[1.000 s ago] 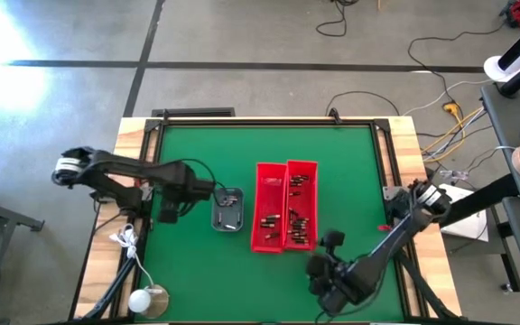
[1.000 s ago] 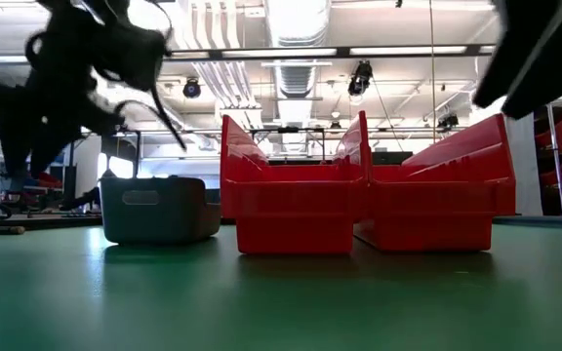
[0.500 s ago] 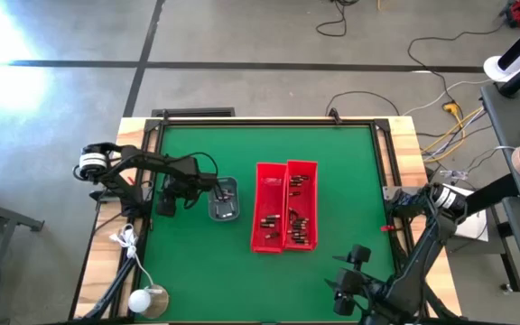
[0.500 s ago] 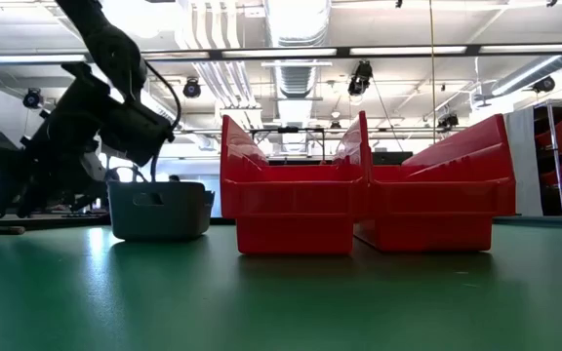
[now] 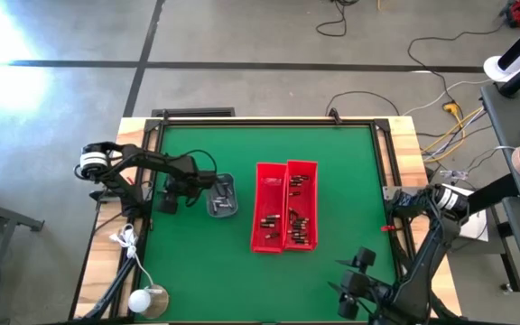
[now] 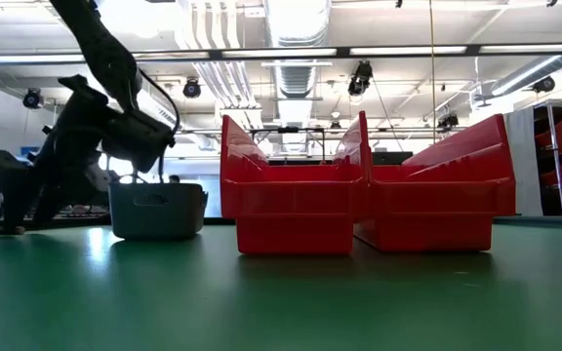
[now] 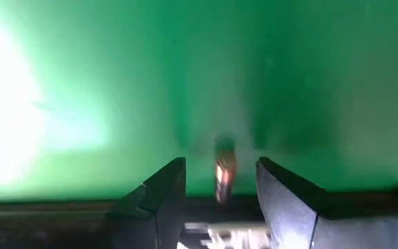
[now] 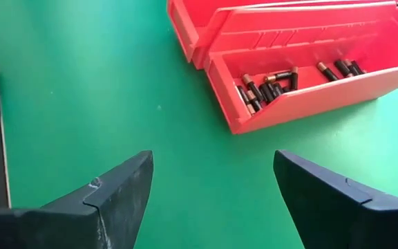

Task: Sort batteries
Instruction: Put the small black battery into the right red bin

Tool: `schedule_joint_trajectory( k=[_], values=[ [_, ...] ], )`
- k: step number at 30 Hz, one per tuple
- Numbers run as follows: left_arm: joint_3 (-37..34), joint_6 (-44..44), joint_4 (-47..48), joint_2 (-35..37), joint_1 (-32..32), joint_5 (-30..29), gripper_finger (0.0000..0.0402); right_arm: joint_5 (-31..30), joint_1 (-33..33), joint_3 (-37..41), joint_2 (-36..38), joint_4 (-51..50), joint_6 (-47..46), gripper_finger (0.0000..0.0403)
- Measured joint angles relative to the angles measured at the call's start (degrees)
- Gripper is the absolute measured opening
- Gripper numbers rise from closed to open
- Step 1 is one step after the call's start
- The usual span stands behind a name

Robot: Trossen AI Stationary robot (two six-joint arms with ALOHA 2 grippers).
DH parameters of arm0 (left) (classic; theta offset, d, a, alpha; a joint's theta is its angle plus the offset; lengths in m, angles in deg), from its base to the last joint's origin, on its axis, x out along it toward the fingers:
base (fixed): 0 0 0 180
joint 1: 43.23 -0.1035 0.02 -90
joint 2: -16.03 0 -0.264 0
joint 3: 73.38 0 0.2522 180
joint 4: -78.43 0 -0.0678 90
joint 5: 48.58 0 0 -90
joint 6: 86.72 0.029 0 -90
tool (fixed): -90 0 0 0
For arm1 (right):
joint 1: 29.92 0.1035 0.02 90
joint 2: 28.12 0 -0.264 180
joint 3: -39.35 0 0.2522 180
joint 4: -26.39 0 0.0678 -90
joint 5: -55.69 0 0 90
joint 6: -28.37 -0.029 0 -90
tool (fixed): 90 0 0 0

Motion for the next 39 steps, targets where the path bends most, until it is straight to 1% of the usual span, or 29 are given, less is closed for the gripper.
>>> schedule_joint_trajectory(
  k=[2, 7, 13, 15, 18, 21, 28, 29, 32, 39],
  values=[
    [0.0, 0.0, -1.8, 0.0, 0.0, 0.0, 0.0155, 0.0, -0.1, 0.0, 0.0, 0.0, 0.0, 0.0291],
    [-0.5, 0.4, -2.5, -0.9, 0.0, 0.3, 0.0155, 0.0, 0.0, 0.0, 0.0, 0.1, -0.7, 0.0294],
    [-1.4, 0.1, -0.4, -1.3, 0.0, 1.0, 0.0154, 0.0, 0.0, 0.0, 0.0, 0.1, -0.5, 0.0299],
    [-1.8, -0.1, 1.0, -1.3, 0.0, 1.7, 0.0154, 0.0, 0.0, 0.0, 0.0, 0.1, -0.5, 0.0297],
    [-2.5, -0.3, 0.4, -1.3, 0.0, 1.8, 0.0151, 0.0, 0.0, 0.0, 0.0, 0.1, -0.6, 0.0290],
    [-3.4, 0.1, 0.3, -1.2, 0.0, 1.0, 0.0128, 0.0, 0.0, 0.0, 0.0, 0.3, -0.6, 0.0284],
    [-3.0, -0.2, -0.8, -1.3, 0.0, -0.5, 0.0024, 0.0, 0.0, 0.0, 0.0, 0.3, -0.5, 0.0275],
    [-2.9, -0.3, -0.9, -1.3, 0.0, -0.6, 0.0015, 0.0, 0.0, 0.0, 0.0, 0.3, -0.5, 0.0274],
    [-2.7, -0.7, -1.3, -1.3, 0.0, -1.0, 0.0013, 0.0, 0.0, 0.0, 0.0, 0.4, -0.5, 0.0274],
    [0.0, -6.1, -1.5, -0.7, 0.6, -1.8, 0.0005, 0.1, -0.1, 0.0, 0.0, 0.6, -1.2, 0.0282]
  ],
)
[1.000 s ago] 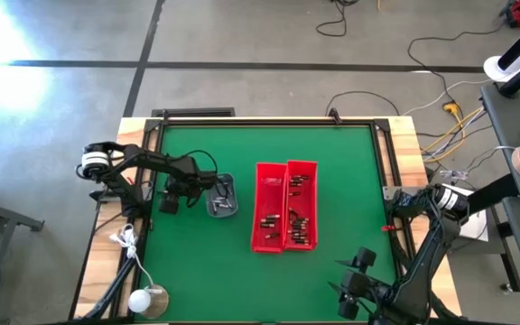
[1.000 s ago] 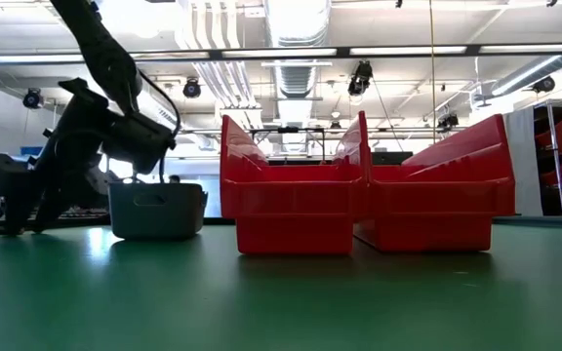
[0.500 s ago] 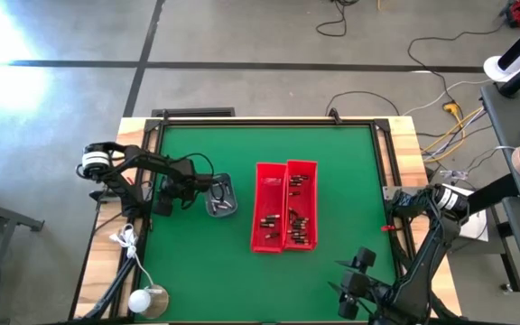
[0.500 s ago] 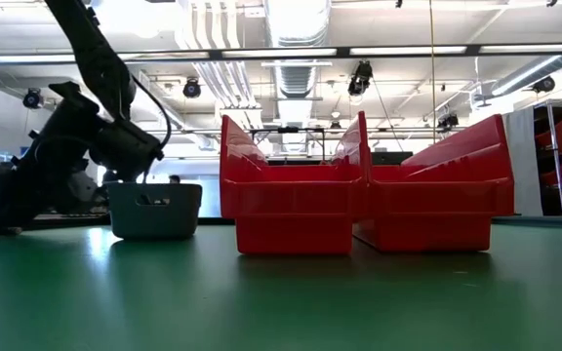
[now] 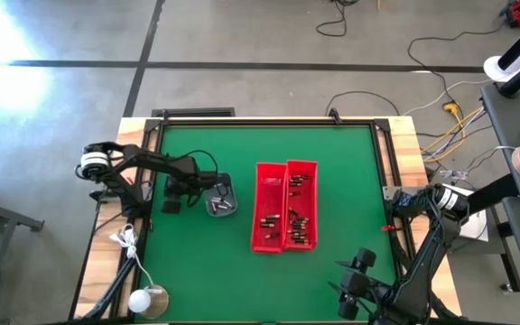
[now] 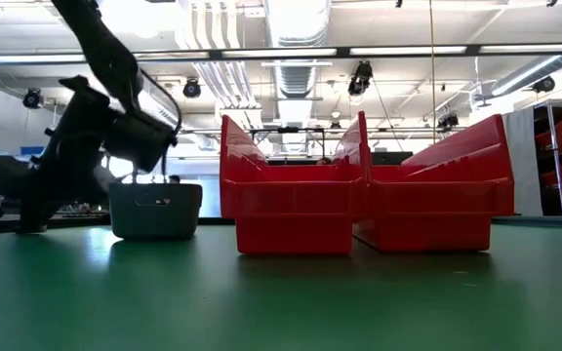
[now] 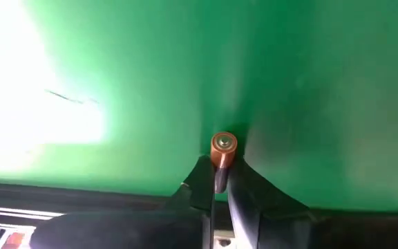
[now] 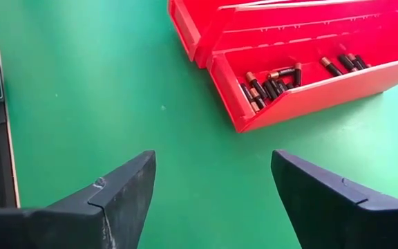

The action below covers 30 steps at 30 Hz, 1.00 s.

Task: Sort batteries
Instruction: Put the small black battery into the right red bin

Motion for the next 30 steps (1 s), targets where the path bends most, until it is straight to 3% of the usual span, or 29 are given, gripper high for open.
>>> schedule_joint_trajectory(
  k=[6, 15, 30],
  values=[
    [3.5, -1.0, -0.9, 4.5, 1.3, 0.1, 0.0002, 1.5, 0.0, 0.0, 0.0, 0.0, -0.9, 0.0278],
    [5.7, -3.9, -11.8, 13.2, 2.8, 4.8, 0.0001, 1.5, -0.4, 0.0, 0.0, -0.3, -1.5, 0.0262],
    [9.2, -6.4, -19.0, 14.6, 6.1, 9.3, 0.0005, 1.9, -3.0, 0.0, 0.1, -0.2, 2.2, 0.0259]
  ],
)
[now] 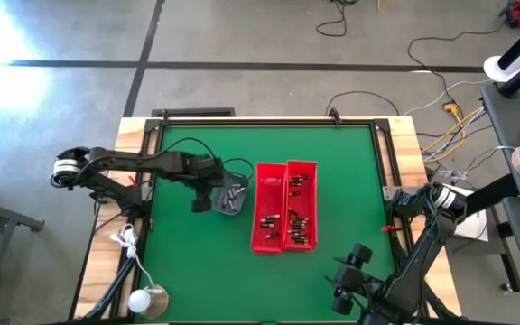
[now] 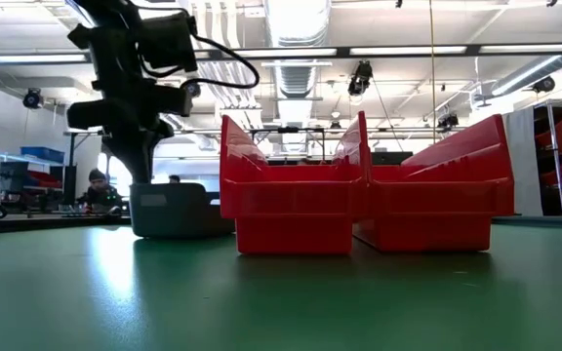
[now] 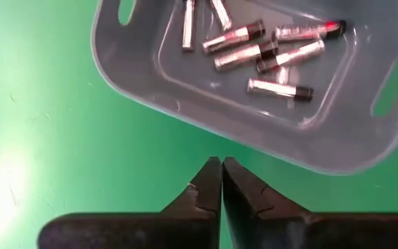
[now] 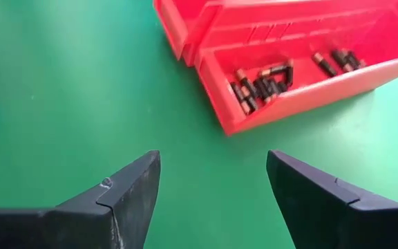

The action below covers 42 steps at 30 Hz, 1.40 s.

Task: Sort batteries
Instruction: Put the small black battery into the right red bin

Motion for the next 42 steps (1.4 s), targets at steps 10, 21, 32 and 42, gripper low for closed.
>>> schedule_joint_trajectory(
  k=[10, 21, 32, 42],
  values=[
    [5.9, -1.8, 2.2, 2.3, 1.3, 0.2, 0.0001, 2.2, 0.1, 0.0, 0.0, 0.0, -0.9, 0.0265],
    [8.3, -2.5, -4.8, 1.6, 6.9, 2.7, 0.0000, 2.2, -0.3, 0.0, 0.1, 0.0, 0.0, 0.0255],
    [4.7, 6.8, -19.1, 10.1, 4.7, -1.2, 0.0000, 1.0, -12.1, -0.2, 11.4, -5.6, 20.7, 0.0282],
    [-4.2, 13.0, -31.5, 22.3, 1.5, -1.7, 0.0000, 17.1, -46.0, -0.2, 27.5, 21.2, 72.4, 0.0264]
  ],
)
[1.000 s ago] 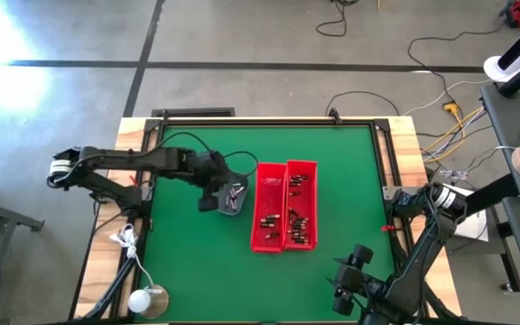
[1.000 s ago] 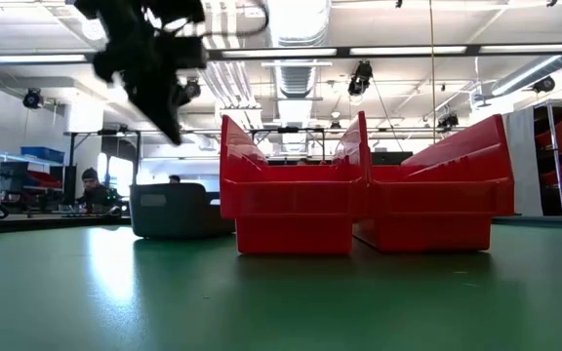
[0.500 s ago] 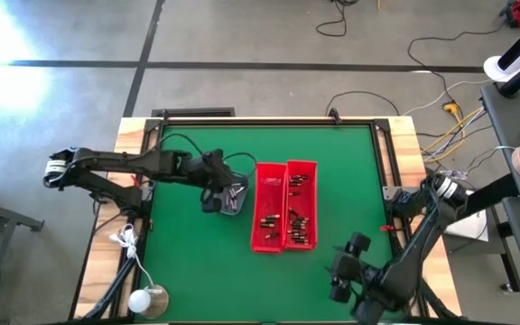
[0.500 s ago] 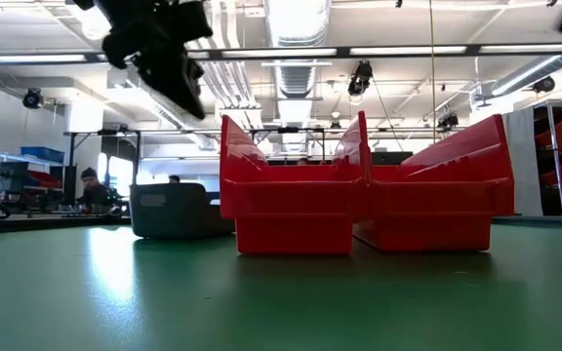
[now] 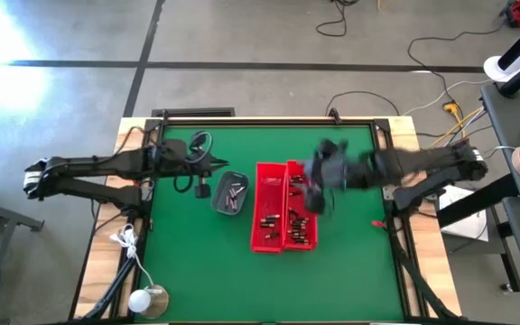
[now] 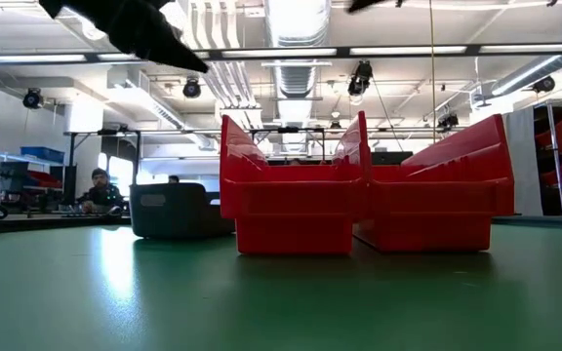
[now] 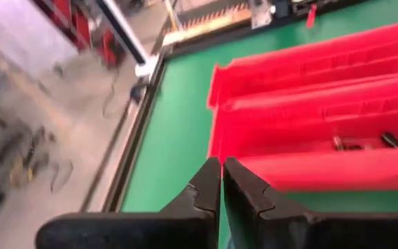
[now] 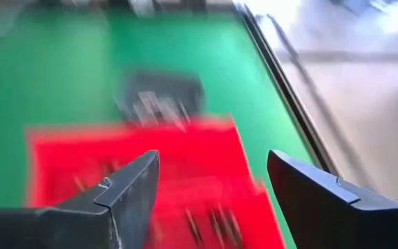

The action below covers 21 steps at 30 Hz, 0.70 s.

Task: Sort batteries
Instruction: Put the small black battery into the right red bin

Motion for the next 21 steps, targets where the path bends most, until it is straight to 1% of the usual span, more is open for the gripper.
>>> schedule_joint_trajectory(
  k=[2, 3, 4, 6, 8, 12, 14, 17, 21],
  values=[
    [1.4, -2.7, 6.1, 2.1, -0.4, -0.4, 0.0000, 9.7, -6.4, 0.0, 0.5, 9.4, 4.5, 0.0256],
    [2.4, -4.7, 9.9, 3.0, -0.5, -0.4, 0.0000, 12.8, -8.8, 0.0, 0.5, 12.7, 5.4, 0.0252],
    [3.5, -7.1, 13.9, 3.8, -0.6, -0.4, 0.0000, 14.3, -10.9, 0.0, -0.1, 14.9, 5.7, 0.0247],
    [5.3, -13.0, 20.6, 5.1, -0.7, -0.1, 0.0000, 15.0, -13.7, -0.1, -1.7, 18.2, 4.9, 0.0240],
    [5.7, -18.8, 25.3, 6.2, -0.7, 2.1, 0.0000, 15.0, -15.1, 0.0, -4.5, 20.0, 1.4, 0.0233],
    [4.2, -28.9, 30.4, 8.0, -0.6, 9.3, 0.0000, 15.3, -14.8, 0.0, -10.9, 27.8, -8.8, 0.0227],
    [2.9, -31.1, 32.0, 8.3, -0.6, 10.9, 0.0000, 15.4, -14.5, 0.0, -14.0, 31.2, -12.0, 0.0227],
    [0.1, -32.1, 32.5, 8.5, -0.6, 11.1, 0.0000, 15.3, -14.3, -2.8, -19.0, 30.8, -14.9, 0.0229],
    [-4.7, -34.2, 32.6, 8.1, -0.6, 11.2, 0.0000, 15.1, -13.4, -10.4, -25.5, 24.6, -16.4, 0.0230]
  ],
)
